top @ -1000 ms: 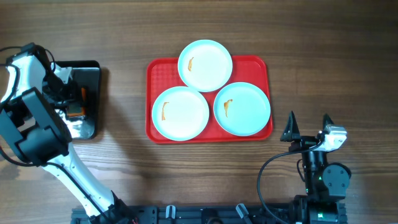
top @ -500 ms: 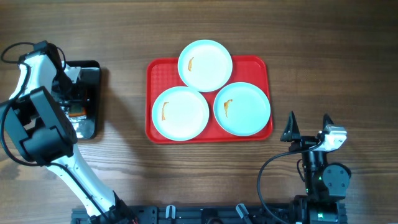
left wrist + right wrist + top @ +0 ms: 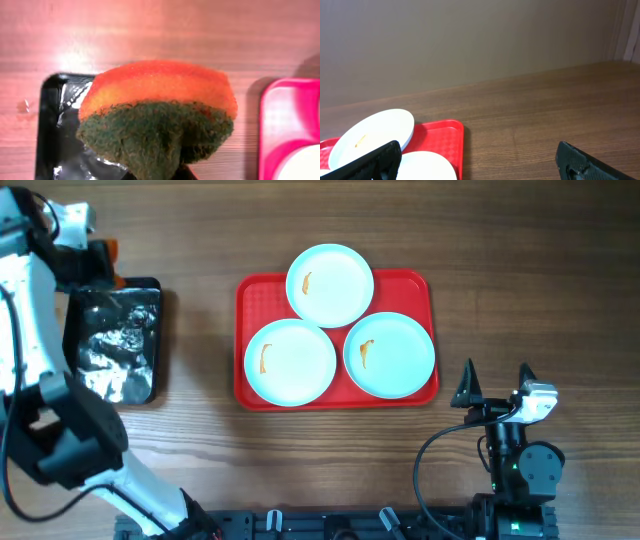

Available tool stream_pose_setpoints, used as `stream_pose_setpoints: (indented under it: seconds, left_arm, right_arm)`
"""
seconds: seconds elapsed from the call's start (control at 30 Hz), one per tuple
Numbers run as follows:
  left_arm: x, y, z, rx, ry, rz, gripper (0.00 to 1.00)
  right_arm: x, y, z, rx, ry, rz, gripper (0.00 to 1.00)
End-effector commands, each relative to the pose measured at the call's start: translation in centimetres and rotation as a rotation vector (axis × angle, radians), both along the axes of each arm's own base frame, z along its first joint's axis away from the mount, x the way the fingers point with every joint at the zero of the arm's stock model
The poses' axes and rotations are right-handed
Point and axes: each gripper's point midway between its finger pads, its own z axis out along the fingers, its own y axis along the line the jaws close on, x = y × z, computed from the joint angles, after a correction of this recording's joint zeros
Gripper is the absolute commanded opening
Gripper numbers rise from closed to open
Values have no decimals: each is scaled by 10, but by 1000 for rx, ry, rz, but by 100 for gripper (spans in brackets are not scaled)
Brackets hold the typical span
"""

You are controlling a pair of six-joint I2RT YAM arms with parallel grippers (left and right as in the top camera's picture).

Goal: Clean dirty plates on tray and stack at the side
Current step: 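Lift the sponge with the left gripper and raise it above the black tray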

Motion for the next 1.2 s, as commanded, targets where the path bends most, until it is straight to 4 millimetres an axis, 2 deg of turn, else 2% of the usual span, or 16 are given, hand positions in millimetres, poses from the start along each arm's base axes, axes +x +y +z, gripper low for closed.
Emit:
stream_pose_setpoints:
  seconds: [0.0,0.07,0.2,0.23,0.3,0.43,0.5,0.6,0.7,0.77,0.8,0.83,0.97,1.03,1.1,1.17]
  left_arm:
    - [-5,4,11,-58,-38,17,4]
    - [-16,15,-10,-82,15,51,4]
    - [-56,31,-68,-157,152,133,4]
    - [-61,34,-72,-170,160,145,4]
    - [-53,28,-58,-309,92,215,4]
    - [-31,9,-13,-667,-22,406,4]
    - [-27,1,3,-735,-66,365,4]
    - [-23,3,26,-780,-140,350,4]
    - [-29,12,32,-757,-154,374,4]
    - [-39,32,10,-632,-93,466,4]
    - [-53,47,-11,-513,-18,548,4]
    - [-65,52,-30,-461,39,588,4]
    - [-95,32,-100,-463,148,548,4]
    - [-89,33,-91,-478,121,541,4]
    - [-74,33,-55,-503,52,508,4]
    - [-54,28,6,-555,-79,434,4]
  right_arm:
    - [0,0,1,4,-7,1,100]
    - [0,0,1,4,-7,1,100]
    - [0,0,1,4,-7,1,100]
    - [0,0,1,3,-7,1,100]
    - [0,0,1,4,-7,1,100]
    - [0,0,1,3,-7,1,100]
    - [0,0,1,4,-7,1,100]
    - [0,0,1,3,-7,1,100]
    - [0,0,1,3,-7,1,100]
    - [0,0,1,3,-7,1,100]
    - [0,0,1,4,-7,1,100]
    - [0,0,1,3,-7,1,100]
    - [0,0,1,3,-7,1,100]
    - [0,0,1,4,-7,1,100]
    - [0,0,1,3,-7,1,100]
    - [0,0,1,4,-7,1,99]
